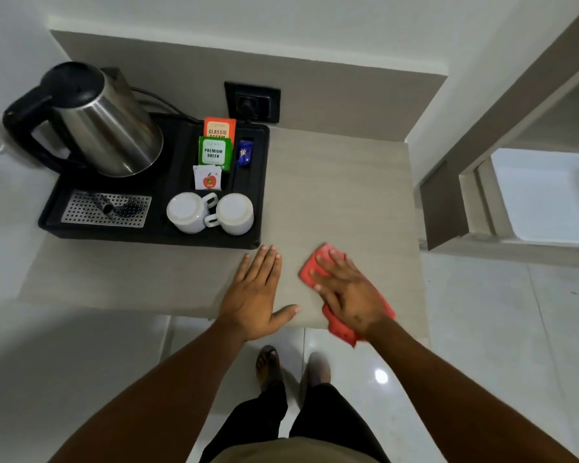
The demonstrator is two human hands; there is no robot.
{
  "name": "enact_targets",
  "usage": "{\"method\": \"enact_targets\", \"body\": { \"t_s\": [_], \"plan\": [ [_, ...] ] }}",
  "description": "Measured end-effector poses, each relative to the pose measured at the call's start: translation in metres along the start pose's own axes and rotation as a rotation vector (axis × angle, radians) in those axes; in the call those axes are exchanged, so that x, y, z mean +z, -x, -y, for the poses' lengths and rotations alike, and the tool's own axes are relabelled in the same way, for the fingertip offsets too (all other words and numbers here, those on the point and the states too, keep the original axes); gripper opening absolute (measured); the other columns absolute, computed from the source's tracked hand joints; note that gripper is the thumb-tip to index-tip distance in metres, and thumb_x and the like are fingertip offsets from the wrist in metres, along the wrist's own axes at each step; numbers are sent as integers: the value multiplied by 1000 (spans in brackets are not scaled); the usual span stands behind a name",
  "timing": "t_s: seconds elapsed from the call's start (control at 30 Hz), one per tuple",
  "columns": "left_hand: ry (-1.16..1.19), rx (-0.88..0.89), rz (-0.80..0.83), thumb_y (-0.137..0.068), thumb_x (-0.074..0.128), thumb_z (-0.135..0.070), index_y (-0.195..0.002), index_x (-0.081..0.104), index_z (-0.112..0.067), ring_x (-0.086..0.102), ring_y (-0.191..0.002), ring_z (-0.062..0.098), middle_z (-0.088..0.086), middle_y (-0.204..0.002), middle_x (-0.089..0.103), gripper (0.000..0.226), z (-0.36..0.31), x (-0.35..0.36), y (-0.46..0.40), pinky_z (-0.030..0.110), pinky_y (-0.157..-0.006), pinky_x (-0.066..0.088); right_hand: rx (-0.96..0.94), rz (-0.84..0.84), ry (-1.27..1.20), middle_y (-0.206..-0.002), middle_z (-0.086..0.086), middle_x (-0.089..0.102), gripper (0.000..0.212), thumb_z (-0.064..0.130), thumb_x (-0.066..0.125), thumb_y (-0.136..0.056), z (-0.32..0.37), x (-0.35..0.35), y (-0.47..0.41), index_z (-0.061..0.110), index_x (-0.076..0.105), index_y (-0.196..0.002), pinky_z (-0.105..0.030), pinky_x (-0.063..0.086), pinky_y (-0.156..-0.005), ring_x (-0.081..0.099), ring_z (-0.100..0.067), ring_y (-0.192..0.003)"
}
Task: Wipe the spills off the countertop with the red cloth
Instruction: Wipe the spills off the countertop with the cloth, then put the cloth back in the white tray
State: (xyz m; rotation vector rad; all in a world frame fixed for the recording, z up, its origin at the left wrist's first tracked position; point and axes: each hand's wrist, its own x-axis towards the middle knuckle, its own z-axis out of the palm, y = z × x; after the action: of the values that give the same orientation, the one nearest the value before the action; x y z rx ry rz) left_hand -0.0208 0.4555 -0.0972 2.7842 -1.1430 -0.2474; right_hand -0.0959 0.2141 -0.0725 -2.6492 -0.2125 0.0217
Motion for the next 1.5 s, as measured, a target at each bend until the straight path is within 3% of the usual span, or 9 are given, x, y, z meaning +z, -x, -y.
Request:
{"method": "enact_targets", "body": {
  "t_s": [0.07,0.13,0.27,0.5,0.8,1.0,1.2,1.33,1.5],
  "plan": [
    [14,6,45,-92,27,-81,-162,10,-2,-5,-160,30,18,-172,5,107,-1,-8,-6,55,-129,7,11,-17,-40,-152,-1,41,37,23,59,-99,-14,-9,19,24,57,-136,-42,13,-122,22,-21,-148],
    [2,143,11,-92,28,-81,-162,10,-2,-5,-160,30,18,-172,4,107,-22,-18,-46,55,-129,6,252,-143,22,-152,0,42,36,27,56,-100,-46,-45,36,26,56,-137,-41,13,-122,22,-18,-148],
    [-26,111,33,-92,28,-81,-161,13,0,-2,-160,32,20,-172,7,107,-27,-17,-44,56,-128,9,437,-250,44,-153,-7,43,37,33,52,-100,-49,-43,-11,24,57,-136,-39,8,-122,23,-25,-148],
    [-46,94,44,-93,29,-80,-160,20,2,8,-159,34,22,-170,16,106,-15,-18,-58,58,-127,17,168,-146,8,-156,2,35,39,37,50,-101,-27,-6,24,29,51,-140,-39,9,-123,15,-18,-150],
    [-14,-50,36,-95,30,-72,-158,25,4,16,-158,38,24,-168,23,99,-16,-5,-18,62,-125,17,578,-291,-37,-157,-2,33,40,37,46,-102,-64,-22,-22,26,51,-140,-37,4,-121,17,-26,-149],
    [48,-89,51,-96,27,-66,-157,27,5,19,-156,43,27,-166,24,93,-42,-8,-28,62,-124,21,209,-113,-4,-159,4,29,44,26,48,-101,-35,4,17,31,44,-145,-40,9,-123,9,-16,-151],
    [64,-6,107,-91,2,-69,-162,4,-3,-5,-160,34,19,-172,-1,97,-86,-20,-104,50,-129,0,481,-170,-36,-158,4,32,50,21,62,-94,-120,-74,36,37,49,-140,-42,29,-118,22,-20,-148],
    [89,104,38,-94,13,-64,-161,17,-1,7,-159,38,22,-170,13,92,-150,-34,-184,53,-129,8,558,-356,-48,-153,-2,42,47,10,64,-91,-179,-156,36,29,60,-133,-36,31,-115,32,-23,-144],
    [181,251,1,-96,18,-68,-162,1,-6,-5,-160,30,16,-173,0,92,-255,-54,-307,41,-126,-12,636,-476,59,-154,1,41,40,21,57,-98,-269,-248,28,34,57,-135,-30,21,-117,30,-19,-145]
  ]
}}
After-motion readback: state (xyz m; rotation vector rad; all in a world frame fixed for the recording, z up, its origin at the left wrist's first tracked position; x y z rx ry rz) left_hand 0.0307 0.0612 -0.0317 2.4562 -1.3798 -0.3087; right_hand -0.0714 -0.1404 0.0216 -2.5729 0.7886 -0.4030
